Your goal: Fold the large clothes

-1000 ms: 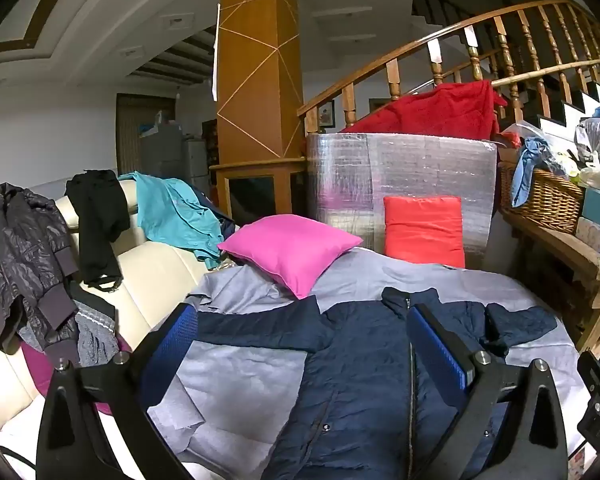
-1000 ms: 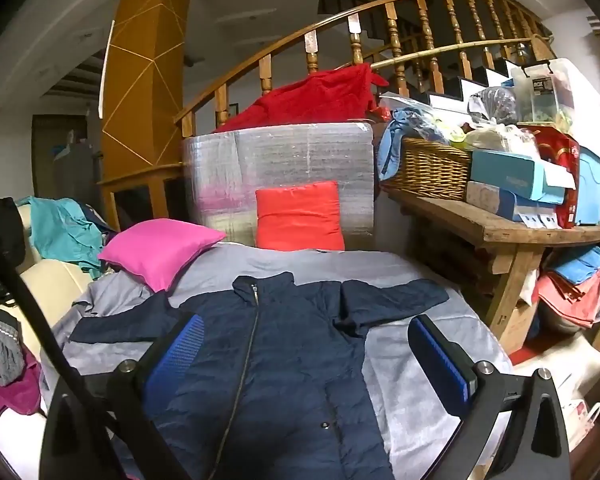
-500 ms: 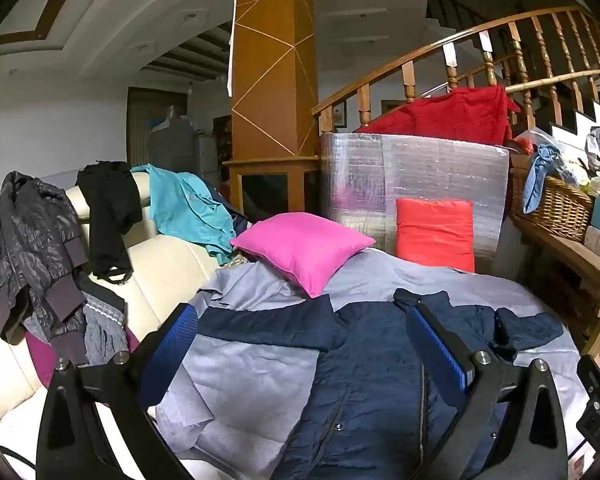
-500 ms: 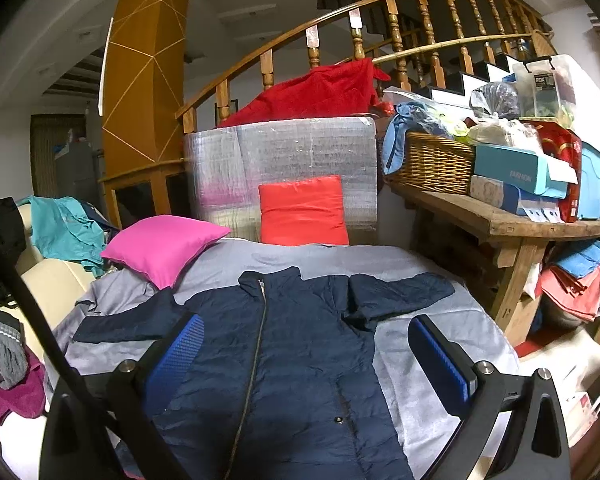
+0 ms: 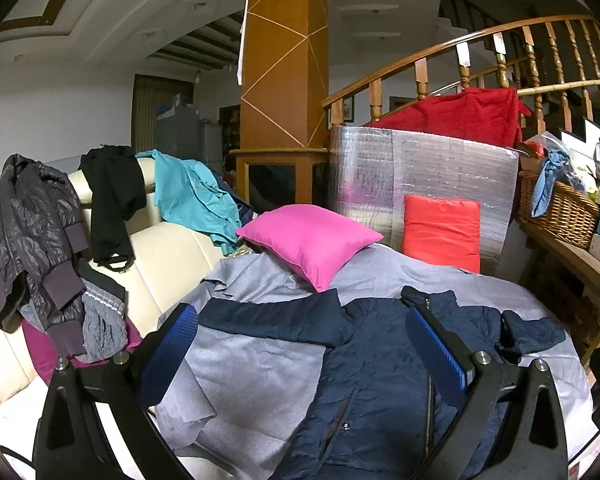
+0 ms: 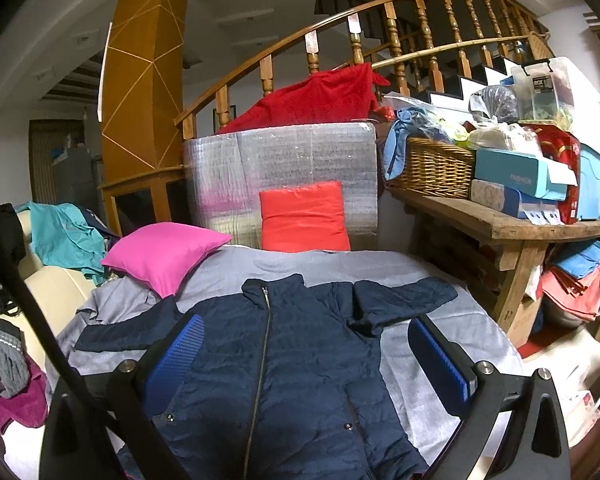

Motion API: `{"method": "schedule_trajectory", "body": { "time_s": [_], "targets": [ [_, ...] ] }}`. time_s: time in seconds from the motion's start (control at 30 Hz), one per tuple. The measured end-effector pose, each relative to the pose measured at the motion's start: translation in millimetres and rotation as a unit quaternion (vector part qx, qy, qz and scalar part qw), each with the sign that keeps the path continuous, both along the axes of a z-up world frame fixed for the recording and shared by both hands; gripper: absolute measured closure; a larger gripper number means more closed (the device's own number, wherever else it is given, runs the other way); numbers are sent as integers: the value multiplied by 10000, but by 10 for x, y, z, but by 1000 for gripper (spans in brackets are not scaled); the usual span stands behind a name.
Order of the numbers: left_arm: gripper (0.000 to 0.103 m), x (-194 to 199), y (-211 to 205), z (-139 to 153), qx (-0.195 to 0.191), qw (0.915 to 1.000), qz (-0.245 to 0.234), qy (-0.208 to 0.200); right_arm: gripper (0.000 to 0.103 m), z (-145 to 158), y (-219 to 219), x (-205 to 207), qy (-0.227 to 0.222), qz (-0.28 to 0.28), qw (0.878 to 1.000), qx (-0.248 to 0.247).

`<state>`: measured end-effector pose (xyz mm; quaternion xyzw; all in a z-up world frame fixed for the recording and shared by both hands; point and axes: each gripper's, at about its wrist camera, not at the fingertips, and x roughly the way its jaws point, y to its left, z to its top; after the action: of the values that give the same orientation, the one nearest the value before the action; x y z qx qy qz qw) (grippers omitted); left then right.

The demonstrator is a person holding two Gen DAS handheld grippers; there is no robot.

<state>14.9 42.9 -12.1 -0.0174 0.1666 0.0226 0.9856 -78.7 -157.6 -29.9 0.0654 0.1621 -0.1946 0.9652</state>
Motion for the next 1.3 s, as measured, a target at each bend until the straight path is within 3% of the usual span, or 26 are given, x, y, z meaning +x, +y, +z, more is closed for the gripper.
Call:
{"method": "schedule_trajectory", "body": {
  "time_s": [0.43,0.83,1.3],
  "targets": [
    [0,77,-112,-42,42,9998,124,122,0,-87,-218,27,46,-120,9999,-47],
    [0,449,-470,-233,311,9989,-51,354,0,-389,-627,484,362,-273,9988,196],
    [0,764,-643,-323,430,9977,-75,510,0,-474,-824,839,431,-362,9980,283]
  ]
}}
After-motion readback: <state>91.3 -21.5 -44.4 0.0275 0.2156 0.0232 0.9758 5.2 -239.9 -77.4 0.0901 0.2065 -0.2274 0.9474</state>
